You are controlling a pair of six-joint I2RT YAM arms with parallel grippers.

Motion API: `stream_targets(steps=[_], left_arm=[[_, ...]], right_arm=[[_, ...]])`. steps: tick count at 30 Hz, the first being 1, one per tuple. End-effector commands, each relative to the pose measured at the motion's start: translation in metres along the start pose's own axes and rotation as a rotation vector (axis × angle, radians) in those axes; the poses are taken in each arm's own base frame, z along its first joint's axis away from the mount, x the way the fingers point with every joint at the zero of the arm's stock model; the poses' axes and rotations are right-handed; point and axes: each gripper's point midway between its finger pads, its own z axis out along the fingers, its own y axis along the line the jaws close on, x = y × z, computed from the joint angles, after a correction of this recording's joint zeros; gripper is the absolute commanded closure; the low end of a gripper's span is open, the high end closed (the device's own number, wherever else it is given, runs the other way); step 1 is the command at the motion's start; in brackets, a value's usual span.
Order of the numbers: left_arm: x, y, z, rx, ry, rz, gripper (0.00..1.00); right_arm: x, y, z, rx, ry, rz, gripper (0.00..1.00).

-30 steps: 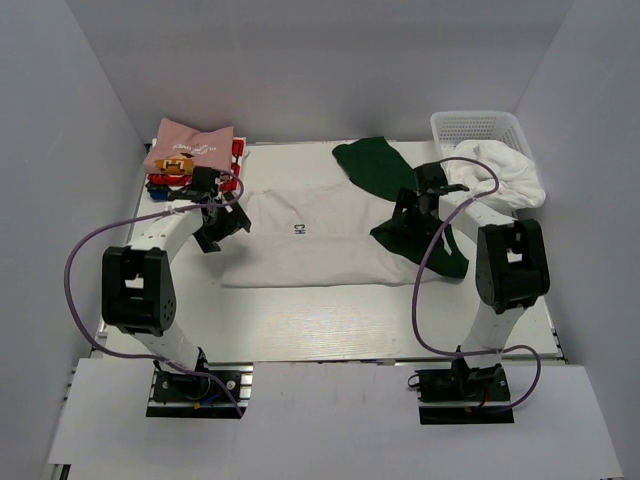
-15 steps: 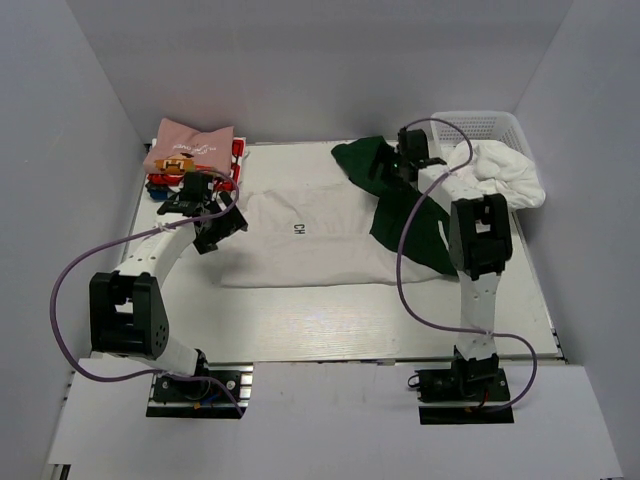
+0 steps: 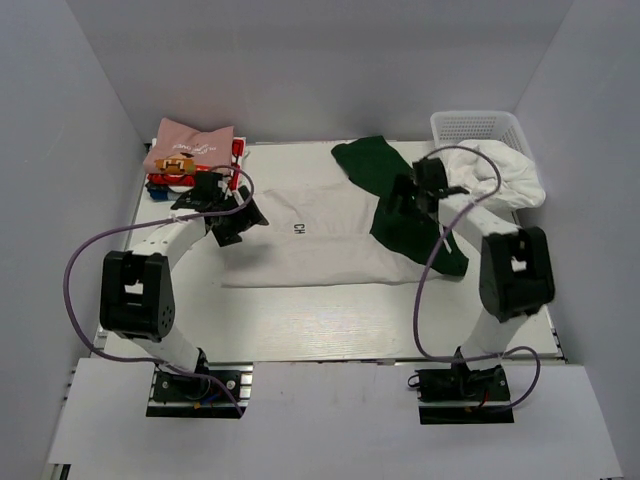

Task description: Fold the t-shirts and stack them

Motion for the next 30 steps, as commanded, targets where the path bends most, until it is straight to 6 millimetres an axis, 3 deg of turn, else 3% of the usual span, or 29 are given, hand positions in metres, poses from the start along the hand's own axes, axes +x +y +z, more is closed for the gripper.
stream_targets(steps=[1, 2, 3, 7, 9, 13, 14, 16, 17, 18, 21, 23, 25, 26, 30], left_arm=[[0.013, -0.027, 0.009, 0.122, 0.045, 0.059, 0.0], [0.018, -0.028, 0.015, 0.123, 0.058, 0.076, 0.0], [0.019, -0.024, 0.019, 0.106, 0.06, 0.073, 0.0], [0.043, -0.01, 0.033, 0.072, 0.146, 0.067, 0.0], [0.064, 0.009, 0.039, 0.013, 0.188, 0.059, 0.0], [0.098, 0.049, 0.031, -0.105, 0.214, 0.018, 0.0], [0.114, 0.06, 0.022, -0.133, 0.23, -0.017, 0.0], [0.126, 0.072, 0.01, -0.184, 0.233, -0.05, 0.0], [0.145, 0.084, 0.0, -0.221, 0.274, -0.083, 0.0], [0.144, 0.083, -0.012, -0.22, 0.242, -0.089, 0.0], [0.165, 0.106, -0.035, -0.313, 0.25, -0.127, 0.0], [0.161, 0.103, -0.051, -0.31, 0.212, -0.129, 0.0], [0.154, 0.102, -0.065, -0.329, 0.178, -0.133, 0.0], [0.137, 0.089, -0.074, -0.289, 0.11, -0.132, 0.0], [0.08, 0.067, -0.083, -0.243, -0.073, -0.112, 0.0]], right_arm=[[0.048, -0.037, -0.019, 0.082, 0.047, 0.032, 0.1], [0.059, -0.039, -0.019, 0.076, 0.065, 0.061, 0.1], [0.088, -0.052, -0.017, 0.097, 0.123, 0.067, 0.1], [0.115, -0.064, -0.014, 0.122, 0.169, 0.096, 0.1], [0.127, -0.067, -0.015, 0.121, 0.2, 0.091, 0.1], [0.156, -0.078, -0.031, 0.145, 0.256, 0.118, 0.1], [0.161, -0.08, -0.044, 0.14, 0.244, 0.129, 0.1], [0.187, -0.085, -0.061, 0.143, 0.297, 0.168, 0.1], [0.199, -0.087, -0.07, 0.131, 0.312, 0.176, 0.1], [0.22, -0.084, -0.077, 0.091, 0.376, 0.189, 0.1], [0.246, -0.072, -0.103, -0.007, 0.442, 0.193, 0.1], [0.256, -0.073, -0.117, 0.004, 0.479, 0.177, 0.1], [0.235, -0.063, -0.127, -0.04, 0.393, 0.141, 0.1], [0.218, -0.059, -0.13, -0.044, 0.336, 0.104, 0.1], [0.119, -0.02, -0.15, -0.156, 0.024, -0.015, 0.1]])
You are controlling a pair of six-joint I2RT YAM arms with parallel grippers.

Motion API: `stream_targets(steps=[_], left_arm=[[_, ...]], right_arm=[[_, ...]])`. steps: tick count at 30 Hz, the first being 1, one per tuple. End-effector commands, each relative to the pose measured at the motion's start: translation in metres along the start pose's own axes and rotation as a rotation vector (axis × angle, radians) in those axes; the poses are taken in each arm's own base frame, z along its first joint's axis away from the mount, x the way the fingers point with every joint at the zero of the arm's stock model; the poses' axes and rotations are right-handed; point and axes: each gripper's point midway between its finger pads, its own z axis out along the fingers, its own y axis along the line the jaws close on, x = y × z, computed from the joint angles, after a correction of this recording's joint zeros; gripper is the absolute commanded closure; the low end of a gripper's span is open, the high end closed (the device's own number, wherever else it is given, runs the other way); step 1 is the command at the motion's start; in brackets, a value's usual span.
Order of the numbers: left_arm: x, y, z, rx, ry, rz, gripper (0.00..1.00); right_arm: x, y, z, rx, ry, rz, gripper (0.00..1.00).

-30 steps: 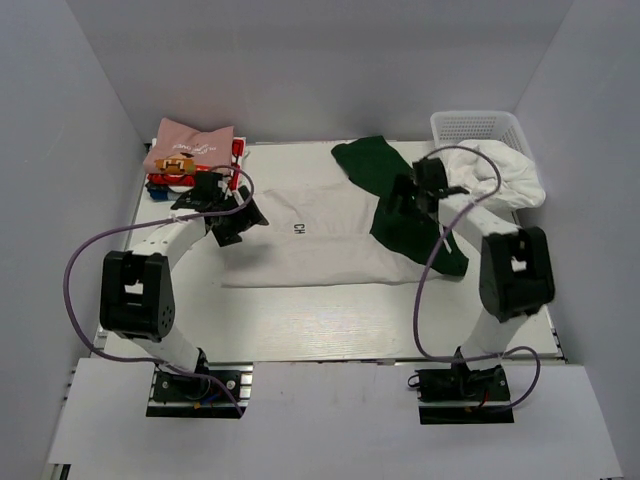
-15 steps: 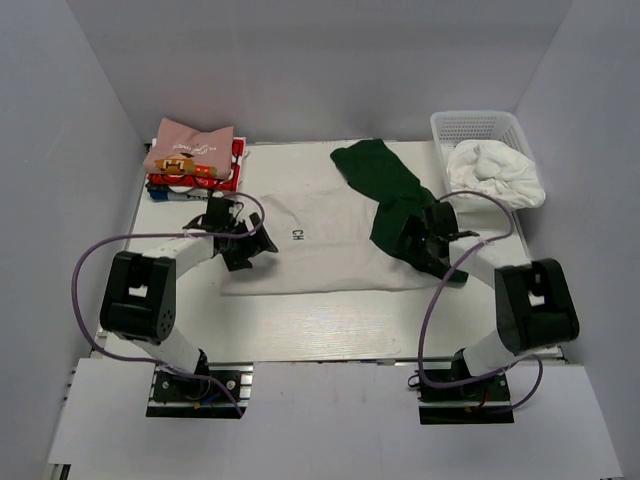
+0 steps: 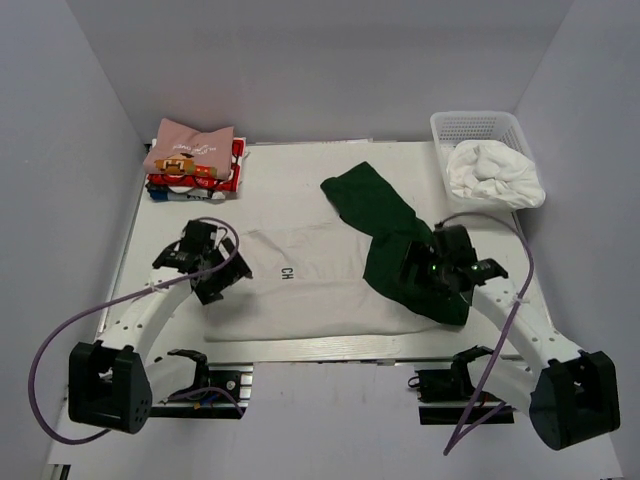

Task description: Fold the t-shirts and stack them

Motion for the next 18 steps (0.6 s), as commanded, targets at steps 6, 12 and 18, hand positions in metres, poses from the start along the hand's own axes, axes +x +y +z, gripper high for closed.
stream_targets(steps=[6, 12, 18], left_arm=[[-0.127, -0.074, -0.028, 0.061, -0.265, 0.008, 0.0], [-0.199, -0.076, -0.002, -0.088, -0.308, -0.025, 0.0], [-0.232, -0.058, 0.024, -0.177, -0.292, -0.054, 0.0]], right_arm=[[-0.16, 0.064, -0.035, 0.018, -0.41, -0.231, 0.1], [-0.265, 0.109, -0.024, 0.047, -0.56, -0.308, 0.1], [-0.35, 0.155, 0.021, 0.04, -0.638, -0.399, 0.1]])
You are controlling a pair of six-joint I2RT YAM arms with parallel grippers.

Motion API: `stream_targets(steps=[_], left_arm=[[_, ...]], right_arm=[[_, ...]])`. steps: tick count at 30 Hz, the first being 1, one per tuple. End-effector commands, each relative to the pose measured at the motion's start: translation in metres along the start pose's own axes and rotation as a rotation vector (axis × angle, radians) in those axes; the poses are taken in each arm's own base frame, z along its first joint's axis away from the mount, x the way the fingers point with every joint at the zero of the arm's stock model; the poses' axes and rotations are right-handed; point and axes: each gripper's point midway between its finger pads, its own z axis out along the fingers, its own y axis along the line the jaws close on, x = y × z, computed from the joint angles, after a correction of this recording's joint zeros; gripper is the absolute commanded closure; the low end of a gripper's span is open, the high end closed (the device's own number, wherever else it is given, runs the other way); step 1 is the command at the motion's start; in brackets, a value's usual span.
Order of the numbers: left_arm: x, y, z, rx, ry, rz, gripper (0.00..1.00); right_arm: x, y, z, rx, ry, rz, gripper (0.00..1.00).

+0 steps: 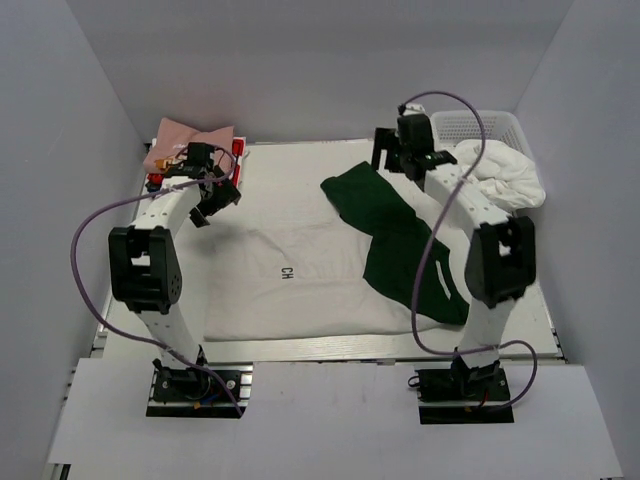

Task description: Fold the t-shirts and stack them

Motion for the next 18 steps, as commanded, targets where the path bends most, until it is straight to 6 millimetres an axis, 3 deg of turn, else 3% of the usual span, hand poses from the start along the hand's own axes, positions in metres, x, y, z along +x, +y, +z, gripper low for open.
stream_targets(steps=[1, 2, 3, 5, 6, 7, 12, 17, 18], left_arm=[[-0.024, 0.015, 0.003, -0.066, -0.027, -0.006, 0.0], [-0.015, 0.02, 0.015, -0.093, 0.008, 0.002, 0.0], [-0.019, 0.022, 0.019, -0.099, 0.008, -0.006, 0.0], [-0.017, 0.023, 0.022, -0.091, 0.028, -0.013, 0.0], [-0.01, 0.026, 0.03, -0.1, 0.041, -0.011, 0.0], [-0.01, 0.025, 0.034, -0.1, 0.041, -0.011, 0.0], [0.009, 0.039, 0.053, -0.143, 0.107, -0.008, 0.0], [0.03, 0.058, 0.065, -0.189, 0.164, 0.005, 0.07], [0.031, 0.056, 0.067, -0.175, 0.163, 0.003, 0.1]], right_arm=[[-0.058, 0.012, 0.024, -0.007, -0.111, -0.095, 0.1], [-0.027, 0.007, 0.064, 0.016, -0.026, -0.115, 0.1], [-0.067, 0.015, 0.061, 0.007, -0.107, -0.11, 0.1], [-0.035, 0.009, 0.101, 0.033, -0.025, -0.13, 0.1], [-0.059, 0.018, 0.099, 0.005, -0.081, -0.128, 0.1], [-0.05, 0.014, 0.114, 0.014, -0.07, -0.126, 0.1], [-0.044, 0.023, 0.157, -0.028, -0.16, -0.135, 0.1], [-0.041, 0.037, 0.186, -0.063, -0.205, -0.153, 0.1], [-0.032, 0.036, 0.193, -0.067, -0.191, -0.148, 0.1]])
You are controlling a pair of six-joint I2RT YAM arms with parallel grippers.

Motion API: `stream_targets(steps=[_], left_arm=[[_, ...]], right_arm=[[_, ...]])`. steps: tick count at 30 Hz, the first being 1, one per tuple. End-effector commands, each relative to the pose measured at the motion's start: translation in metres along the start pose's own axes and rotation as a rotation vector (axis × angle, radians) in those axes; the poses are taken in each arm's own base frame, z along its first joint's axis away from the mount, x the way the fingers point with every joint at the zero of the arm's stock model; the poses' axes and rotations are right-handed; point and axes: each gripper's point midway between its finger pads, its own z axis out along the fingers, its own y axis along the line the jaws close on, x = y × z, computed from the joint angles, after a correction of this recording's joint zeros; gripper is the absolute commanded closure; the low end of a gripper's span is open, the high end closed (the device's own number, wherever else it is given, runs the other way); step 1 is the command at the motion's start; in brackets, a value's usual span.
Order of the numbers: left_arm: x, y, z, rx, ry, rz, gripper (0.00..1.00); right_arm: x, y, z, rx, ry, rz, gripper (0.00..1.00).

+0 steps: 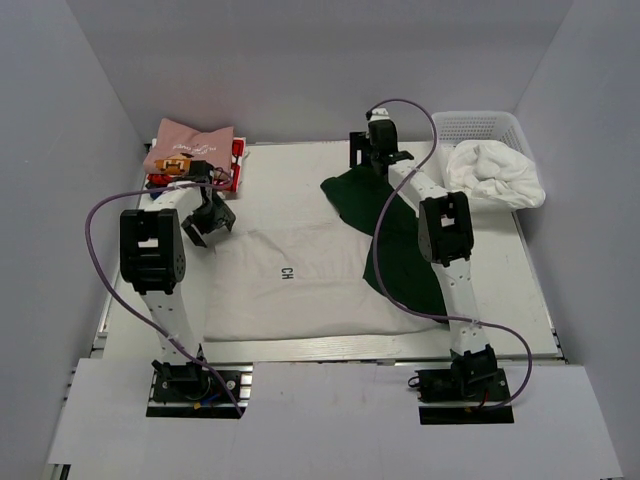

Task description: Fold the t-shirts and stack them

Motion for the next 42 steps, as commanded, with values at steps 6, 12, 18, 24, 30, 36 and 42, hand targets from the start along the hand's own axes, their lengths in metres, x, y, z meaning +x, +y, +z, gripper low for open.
stream_targets(steps=[6, 12, 18, 24, 30, 36, 42], left_arm=[[0.023, -0.001, 0.018, 0.044, 0.086, 0.028, 0.25], [0.035, 0.006, 0.02, 0.046, 0.099, 0.038, 0.56], [0.037, -0.004, 0.013, 0.121, 0.098, 0.043, 0.79], [0.033, -0.006, 0.011, 0.12, 0.099, 0.052, 1.0], [0.015, -0.012, -0.004, 0.137, 0.043, 0.047, 1.0], [0.004, -0.004, -0.033, 0.104, -0.037, 0.024, 1.0], [0.008, 0.004, -0.051, 0.122, -0.062, 0.02, 1.0]], right_arm=[[-0.01, 0.014, 0.011, -0.049, -0.047, 0.021, 0.13], [0.024, 0.015, 0.011, -0.055, 0.05, 0.008, 0.4], [0.036, 0.018, 0.017, -0.065, 0.081, 0.008, 0.43], [0.024, 0.015, 0.015, -0.048, 0.055, -0.006, 1.0], [-0.029, 0.019, -0.018, -0.097, -0.081, -0.103, 1.0], [-0.065, 0.032, -0.099, -0.18, -0.183, -0.203, 1.0], [-0.071, 0.006, -0.186, -0.077, -0.267, -0.221, 1.0]])
